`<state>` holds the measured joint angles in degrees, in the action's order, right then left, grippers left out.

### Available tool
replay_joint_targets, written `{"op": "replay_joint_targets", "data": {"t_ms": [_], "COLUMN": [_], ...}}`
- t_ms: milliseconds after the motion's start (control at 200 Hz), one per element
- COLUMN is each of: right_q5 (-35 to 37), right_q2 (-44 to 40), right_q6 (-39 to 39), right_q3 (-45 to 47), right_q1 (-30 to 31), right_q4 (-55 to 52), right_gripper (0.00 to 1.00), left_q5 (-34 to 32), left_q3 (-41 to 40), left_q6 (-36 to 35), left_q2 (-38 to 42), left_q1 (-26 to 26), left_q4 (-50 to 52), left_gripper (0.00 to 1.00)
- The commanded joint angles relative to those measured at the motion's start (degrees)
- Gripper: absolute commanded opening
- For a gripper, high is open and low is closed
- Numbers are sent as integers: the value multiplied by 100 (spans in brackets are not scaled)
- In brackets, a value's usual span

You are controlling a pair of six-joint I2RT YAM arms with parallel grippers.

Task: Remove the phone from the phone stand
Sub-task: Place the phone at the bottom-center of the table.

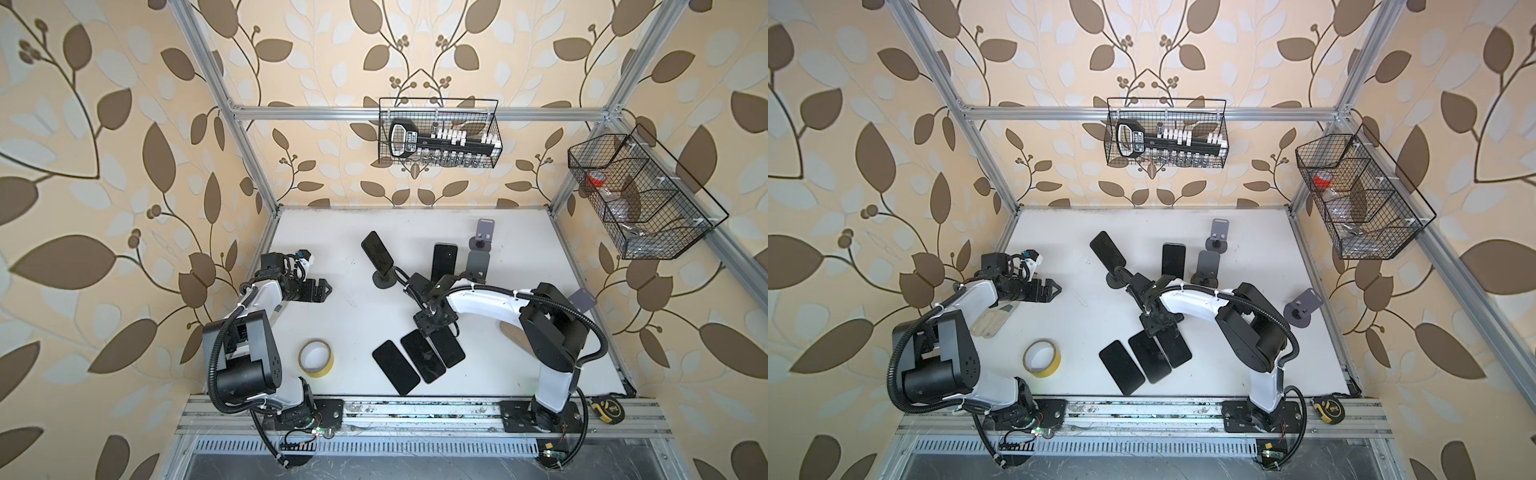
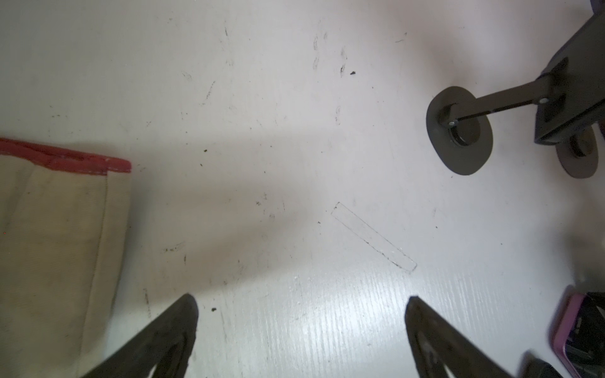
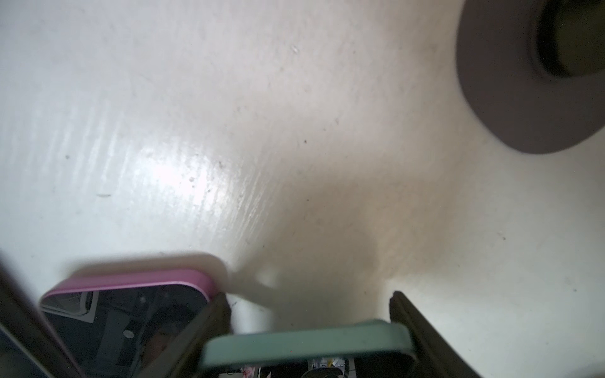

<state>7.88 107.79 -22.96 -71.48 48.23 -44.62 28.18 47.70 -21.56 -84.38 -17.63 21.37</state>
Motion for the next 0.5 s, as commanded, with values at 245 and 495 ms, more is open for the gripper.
{"op": "replay_joint_targets", "data": {"t_ms": [245,495], "right_q5": [284,216], "right_q2": [167,271], "right_q6": [37,78], "right_q3": [-41,3], "right_q1": [-9,-15], "right_q4": [52,219], "right_gripper": [62,63], "left_q5": [188,187], "left_q3": [187,199], "left_q6": [-129,-129], "left_q2": [11,-4], "left_q1": [-4,-4], "left_q4": [80,87], "left_gripper": [99,99]}}
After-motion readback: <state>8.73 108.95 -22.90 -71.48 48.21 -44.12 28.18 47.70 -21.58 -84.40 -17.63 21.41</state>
